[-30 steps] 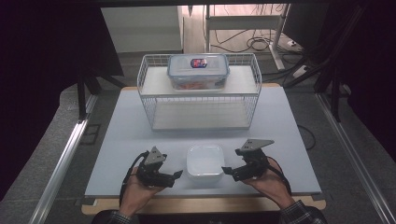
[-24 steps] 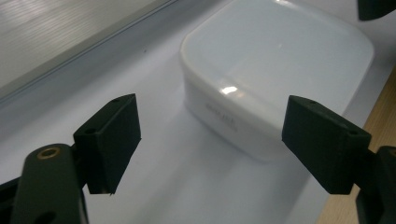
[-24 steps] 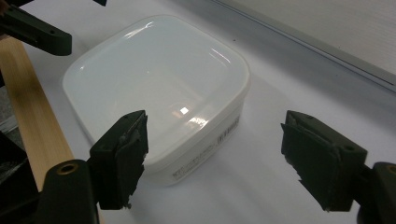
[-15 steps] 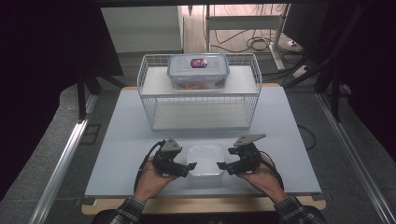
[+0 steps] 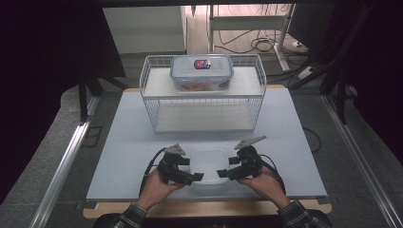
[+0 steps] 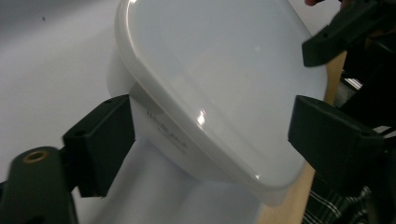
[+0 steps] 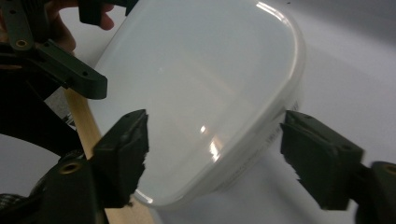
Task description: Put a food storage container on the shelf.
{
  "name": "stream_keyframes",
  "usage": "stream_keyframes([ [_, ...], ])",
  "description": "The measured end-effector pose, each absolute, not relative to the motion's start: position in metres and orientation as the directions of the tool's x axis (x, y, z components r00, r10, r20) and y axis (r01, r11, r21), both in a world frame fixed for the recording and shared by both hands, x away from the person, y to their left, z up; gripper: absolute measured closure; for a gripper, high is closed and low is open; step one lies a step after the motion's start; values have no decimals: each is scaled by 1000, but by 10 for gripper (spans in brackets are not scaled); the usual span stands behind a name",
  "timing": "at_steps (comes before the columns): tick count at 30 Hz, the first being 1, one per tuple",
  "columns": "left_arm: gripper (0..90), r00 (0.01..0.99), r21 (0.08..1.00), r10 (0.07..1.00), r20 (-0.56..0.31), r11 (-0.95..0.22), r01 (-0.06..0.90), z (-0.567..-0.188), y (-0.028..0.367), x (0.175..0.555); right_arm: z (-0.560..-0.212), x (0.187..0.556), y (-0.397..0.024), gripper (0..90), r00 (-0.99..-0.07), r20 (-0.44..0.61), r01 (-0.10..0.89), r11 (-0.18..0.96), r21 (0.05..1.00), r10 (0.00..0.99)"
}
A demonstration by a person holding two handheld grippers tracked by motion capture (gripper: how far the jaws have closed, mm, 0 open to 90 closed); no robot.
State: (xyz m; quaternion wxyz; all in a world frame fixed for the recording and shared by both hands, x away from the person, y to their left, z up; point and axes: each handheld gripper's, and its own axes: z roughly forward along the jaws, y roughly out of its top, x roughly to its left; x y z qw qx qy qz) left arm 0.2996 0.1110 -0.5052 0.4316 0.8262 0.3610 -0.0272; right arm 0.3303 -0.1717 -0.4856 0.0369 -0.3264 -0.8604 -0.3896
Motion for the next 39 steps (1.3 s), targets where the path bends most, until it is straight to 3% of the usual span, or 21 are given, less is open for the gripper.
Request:
stream_keyframes([
  [5, 475, 701, 716, 621, -352, -304, 629, -497, 120, 290, -480, 326, -185, 554, -728, 366, 645, 400, 651, 579],
  [11, 672, 658, 749, 664, -355, -219, 625, -493, 126, 289, -474, 323, -191, 715, -697, 395, 665, 334, 669, 598],
  [15, 708, 646, 758, 661, -381, -177, 628, -496, 129, 290, -476, 323, -191, 741, -687, 401, 664, 300, 685, 607],
  [18, 793, 655, 780, 683, -325, -199, 594, -495, 128, 287, -477, 322, -193, 787, -688, 379, 645, 283, 710, 619],
  [20, 790, 643, 777, 692, -328, -190, 601, -495, 127, 288, -476, 320, -190, 787, -698, 325, 615, 302, 728, 639],
  [27, 790, 640, 800, 695, -328, -155, 579, -492, 129, 289, -475, 320, -189, 787, -704, 313, 583, 267, 768, 638],
  [39, 790, 651, 847, 719, -244, -169, 504, -461, 135, 291, -451, 325, -183, 787, -743, 260, 493, 242, 836, 617],
])
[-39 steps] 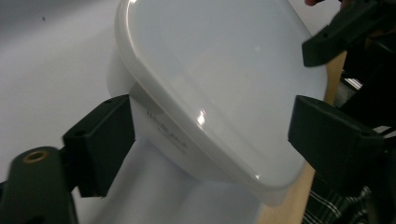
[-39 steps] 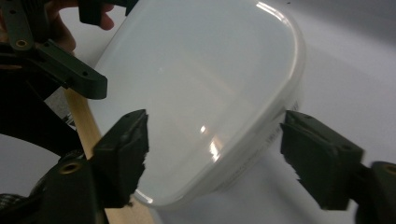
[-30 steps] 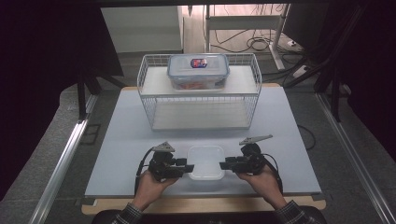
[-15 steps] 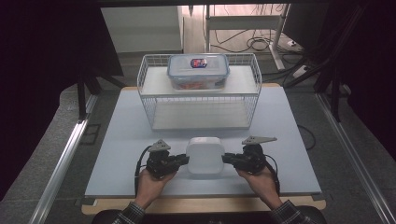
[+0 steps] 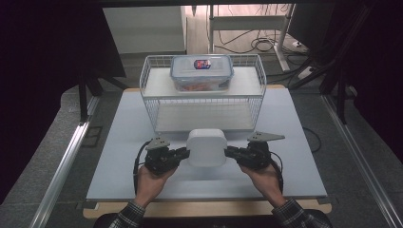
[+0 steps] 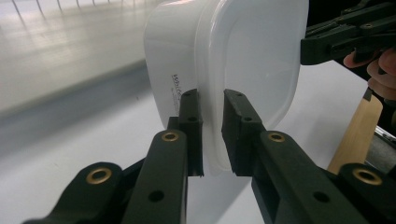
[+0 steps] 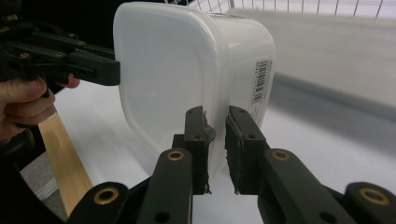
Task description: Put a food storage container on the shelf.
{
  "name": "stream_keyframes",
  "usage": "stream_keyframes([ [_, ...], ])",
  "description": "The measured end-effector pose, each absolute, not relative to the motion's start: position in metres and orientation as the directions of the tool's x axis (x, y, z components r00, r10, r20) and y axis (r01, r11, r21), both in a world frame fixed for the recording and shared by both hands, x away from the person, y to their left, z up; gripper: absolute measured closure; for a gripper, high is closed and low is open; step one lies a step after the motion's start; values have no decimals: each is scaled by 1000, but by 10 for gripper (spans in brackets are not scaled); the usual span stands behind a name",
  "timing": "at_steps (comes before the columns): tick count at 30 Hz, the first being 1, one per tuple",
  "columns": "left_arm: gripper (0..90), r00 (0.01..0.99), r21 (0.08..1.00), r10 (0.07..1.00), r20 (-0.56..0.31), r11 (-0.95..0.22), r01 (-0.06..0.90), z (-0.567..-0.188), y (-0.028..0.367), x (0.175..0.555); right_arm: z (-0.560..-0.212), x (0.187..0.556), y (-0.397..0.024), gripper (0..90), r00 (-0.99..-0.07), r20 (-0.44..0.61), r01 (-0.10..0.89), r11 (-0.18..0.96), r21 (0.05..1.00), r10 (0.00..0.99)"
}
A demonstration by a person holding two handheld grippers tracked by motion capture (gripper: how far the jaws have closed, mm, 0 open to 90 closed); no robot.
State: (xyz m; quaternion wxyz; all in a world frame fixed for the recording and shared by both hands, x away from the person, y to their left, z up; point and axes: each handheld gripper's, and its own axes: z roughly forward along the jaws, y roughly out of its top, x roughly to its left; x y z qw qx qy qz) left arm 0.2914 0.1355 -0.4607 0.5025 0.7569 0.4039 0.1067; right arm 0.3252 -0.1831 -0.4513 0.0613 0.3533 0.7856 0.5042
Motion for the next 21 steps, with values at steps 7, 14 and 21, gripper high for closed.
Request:
stream_keyframes([
  [7, 789, 654, 873, 728, -206, -166, 459, -437, 142, 295, -428, 329, -175, 787, -763, 200, 423, 240, 874, 615],
  [14, 789, 656, 897, 737, -164, -165, 409, -411, 145, 301, -400, 335, -170, 787, -777, 146, 358, 240, 902, 612],
  [21, 788, 655, 917, 745, -128, -162, 364, -384, 147, 308, -375, 343, -167, 785, -781, 121, 317, 222, 922, 612],
])
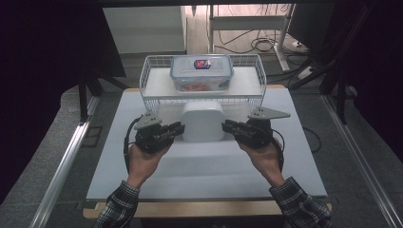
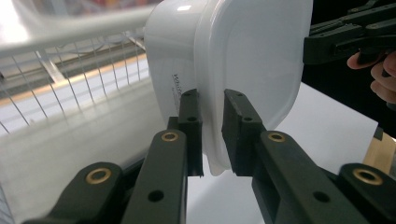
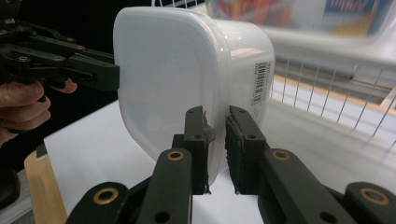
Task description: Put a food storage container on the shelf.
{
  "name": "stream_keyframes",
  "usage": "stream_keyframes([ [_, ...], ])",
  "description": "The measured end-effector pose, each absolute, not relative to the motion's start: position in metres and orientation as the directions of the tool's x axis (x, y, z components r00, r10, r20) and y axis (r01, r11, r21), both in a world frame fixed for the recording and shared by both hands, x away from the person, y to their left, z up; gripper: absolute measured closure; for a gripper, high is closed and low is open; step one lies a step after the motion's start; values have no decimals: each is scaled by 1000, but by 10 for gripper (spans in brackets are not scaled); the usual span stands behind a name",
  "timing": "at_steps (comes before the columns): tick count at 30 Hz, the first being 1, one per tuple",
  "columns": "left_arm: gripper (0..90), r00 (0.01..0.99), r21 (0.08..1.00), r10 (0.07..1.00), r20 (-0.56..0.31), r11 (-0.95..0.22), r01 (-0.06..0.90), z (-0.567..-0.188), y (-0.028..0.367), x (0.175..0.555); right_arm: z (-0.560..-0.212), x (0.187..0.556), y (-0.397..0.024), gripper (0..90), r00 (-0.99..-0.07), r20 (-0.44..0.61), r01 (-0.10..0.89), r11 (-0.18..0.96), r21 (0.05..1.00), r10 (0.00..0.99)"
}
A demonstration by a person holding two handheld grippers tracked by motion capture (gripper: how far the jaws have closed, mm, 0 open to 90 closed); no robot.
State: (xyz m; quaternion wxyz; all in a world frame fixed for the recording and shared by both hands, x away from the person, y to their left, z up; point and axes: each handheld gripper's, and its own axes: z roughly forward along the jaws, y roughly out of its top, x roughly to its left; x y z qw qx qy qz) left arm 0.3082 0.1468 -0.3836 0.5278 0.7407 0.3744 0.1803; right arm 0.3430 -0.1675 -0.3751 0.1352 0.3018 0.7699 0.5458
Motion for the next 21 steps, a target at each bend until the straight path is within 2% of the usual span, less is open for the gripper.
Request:
stream_keyframes([
  [7, 788, 652, 929, 753, -88, -174, 327, -356, 147, 316, -353, 352, -166, 784, -785, 99, 281, 209, 937, 611],
  [21, 786, 652, 946, 756, -61, -164, 279, -313, 148, 335, -306, 369, -165, 783, -781, 55, 221, 194, 956, 622],
])
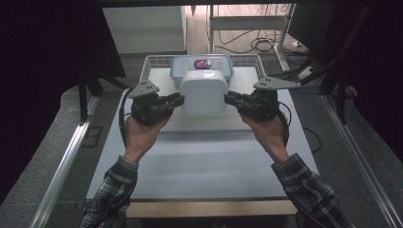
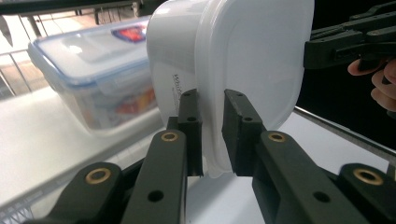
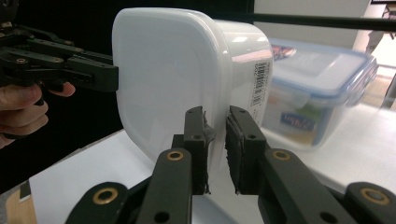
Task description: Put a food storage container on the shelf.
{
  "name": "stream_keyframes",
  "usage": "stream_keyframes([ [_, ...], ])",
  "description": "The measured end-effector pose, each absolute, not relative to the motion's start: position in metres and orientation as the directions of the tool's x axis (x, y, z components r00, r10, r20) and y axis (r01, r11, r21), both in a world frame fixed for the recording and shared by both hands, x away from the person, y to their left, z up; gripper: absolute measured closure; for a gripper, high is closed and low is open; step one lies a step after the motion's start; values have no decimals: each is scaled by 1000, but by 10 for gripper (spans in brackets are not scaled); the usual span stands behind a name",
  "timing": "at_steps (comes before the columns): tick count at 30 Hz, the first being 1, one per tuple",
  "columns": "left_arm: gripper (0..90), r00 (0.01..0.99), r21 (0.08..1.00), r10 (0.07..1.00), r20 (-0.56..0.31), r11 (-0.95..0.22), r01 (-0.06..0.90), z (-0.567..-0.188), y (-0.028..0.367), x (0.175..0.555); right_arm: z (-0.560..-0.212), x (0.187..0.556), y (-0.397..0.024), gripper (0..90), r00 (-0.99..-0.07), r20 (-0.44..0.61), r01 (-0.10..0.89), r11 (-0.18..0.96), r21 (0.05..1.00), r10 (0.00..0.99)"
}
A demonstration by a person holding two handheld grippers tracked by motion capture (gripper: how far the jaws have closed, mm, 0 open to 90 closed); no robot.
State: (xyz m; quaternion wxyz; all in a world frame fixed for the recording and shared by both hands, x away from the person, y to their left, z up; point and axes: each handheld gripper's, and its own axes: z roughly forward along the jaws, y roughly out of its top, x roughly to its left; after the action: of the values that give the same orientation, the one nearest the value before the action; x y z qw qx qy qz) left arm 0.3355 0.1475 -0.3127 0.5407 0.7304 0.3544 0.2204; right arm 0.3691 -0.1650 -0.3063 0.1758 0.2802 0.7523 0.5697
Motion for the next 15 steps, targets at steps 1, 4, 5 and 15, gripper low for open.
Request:
stream_keyframes([
  [1, 786, 652, 948, 756, -57, -165, 273, -310, 148, 337, -304, 370, -165, 783, -782, 52, 217, 192, 957, 621],
  [4, 786, 651, 951, 757, -54, -160, 265, -303, 150, 340, -296, 374, -163, 783, -782, 52, 211, 185, 960, 621],
  [5, 786, 652, 952, 756, -59, -153, 265, -301, 150, 341, -293, 375, -163, 783, -783, 55, 211, 182, 960, 619],
  [15, 787, 650, 959, 755, -81, -119, 257, -281, 158, 354, -272, 391, -157, 781, -786, 69, 207, 157, 966, 614],
])
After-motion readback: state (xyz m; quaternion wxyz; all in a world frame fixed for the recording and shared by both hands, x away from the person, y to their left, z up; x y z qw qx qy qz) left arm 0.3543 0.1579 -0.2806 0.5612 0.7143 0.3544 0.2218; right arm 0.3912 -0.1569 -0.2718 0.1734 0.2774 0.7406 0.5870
